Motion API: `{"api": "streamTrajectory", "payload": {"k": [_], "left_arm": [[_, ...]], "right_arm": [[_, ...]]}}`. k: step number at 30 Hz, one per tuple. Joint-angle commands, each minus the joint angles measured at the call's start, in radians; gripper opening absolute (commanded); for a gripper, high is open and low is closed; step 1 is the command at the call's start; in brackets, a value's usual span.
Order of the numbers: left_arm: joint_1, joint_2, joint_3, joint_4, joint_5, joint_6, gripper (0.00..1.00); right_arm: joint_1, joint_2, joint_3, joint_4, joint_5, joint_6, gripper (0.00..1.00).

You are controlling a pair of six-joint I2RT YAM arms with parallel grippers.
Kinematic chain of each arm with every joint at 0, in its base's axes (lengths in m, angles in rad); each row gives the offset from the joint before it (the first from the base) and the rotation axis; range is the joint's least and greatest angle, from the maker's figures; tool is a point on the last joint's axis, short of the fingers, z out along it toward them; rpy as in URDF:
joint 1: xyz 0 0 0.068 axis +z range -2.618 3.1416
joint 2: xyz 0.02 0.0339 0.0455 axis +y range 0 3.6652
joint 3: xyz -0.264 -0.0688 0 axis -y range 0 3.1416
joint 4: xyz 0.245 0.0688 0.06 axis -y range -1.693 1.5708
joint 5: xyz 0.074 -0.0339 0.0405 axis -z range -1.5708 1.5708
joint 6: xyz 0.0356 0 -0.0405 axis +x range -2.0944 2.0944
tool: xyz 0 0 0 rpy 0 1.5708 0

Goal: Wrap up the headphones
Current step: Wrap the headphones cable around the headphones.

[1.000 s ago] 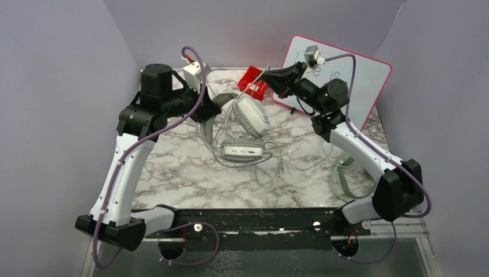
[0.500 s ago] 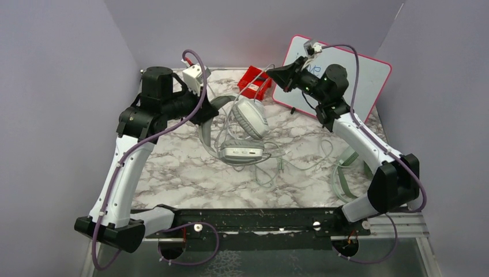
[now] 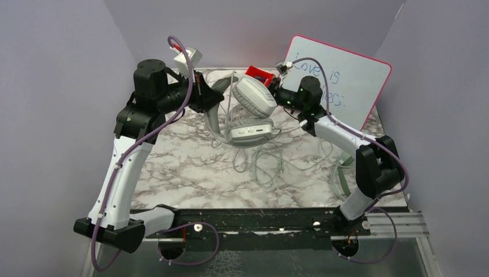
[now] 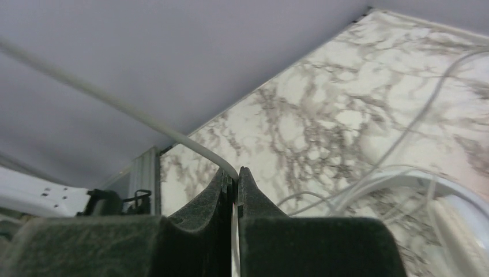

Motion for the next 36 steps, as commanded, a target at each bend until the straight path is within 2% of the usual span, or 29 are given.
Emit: {"api": "streamTrajectory", "payload": {"k": [1, 5, 11, 18, 22, 28, 34, 36], "left_arm": [[-0.005, -0.002, 0.094, 0.251, -0.022, -0.203, 0.0], [-0.006, 0.027, 0.182, 0.229, -0.172, -0.166, 0.0], [-0.005, 0.078, 0.297, 0.142, -0.416, -0.059, 0.0], [-0.005, 0.113, 0.33, 0.146, -0.688, -0.058, 0.0], [-0.005, 0.12, 0.333, 0.181, -0.69, -0.092, 0.0], [-0.006, 0.116, 0.337, 0.185, -0.718, -0.129, 0.0], [-0.005, 0.033, 0.181, 0.315, -0.791, -0.168, 0.0], [-0.005, 0.034, 0.172, 0.332, -0.788, -0.152, 0.0]], "right_arm": [[0.051, 0.032, -0.059, 0.134, -0.072, 0.114, 0.07], [0.08, 0.015, -0.152, 0.262, -0.077, 0.202, 0.01], [0.096, -0.04, -0.255, 0.365, -0.076, 0.28, 0.0], [0.181, -0.055, -0.364, 0.649, -0.025, 0.372, 0.09], [0.249, 0.012, -0.358, 0.786, 0.008, 0.428, 0.02], [0.313, 0.083, -0.305, 0.883, 0.021, 0.456, 0.02], [0.36, 0.106, -0.349, 1.07, 0.171, 0.52, 0.06], [0.372, 0.097, -0.343, 1.048, 0.185, 0.522, 0.05]]}}
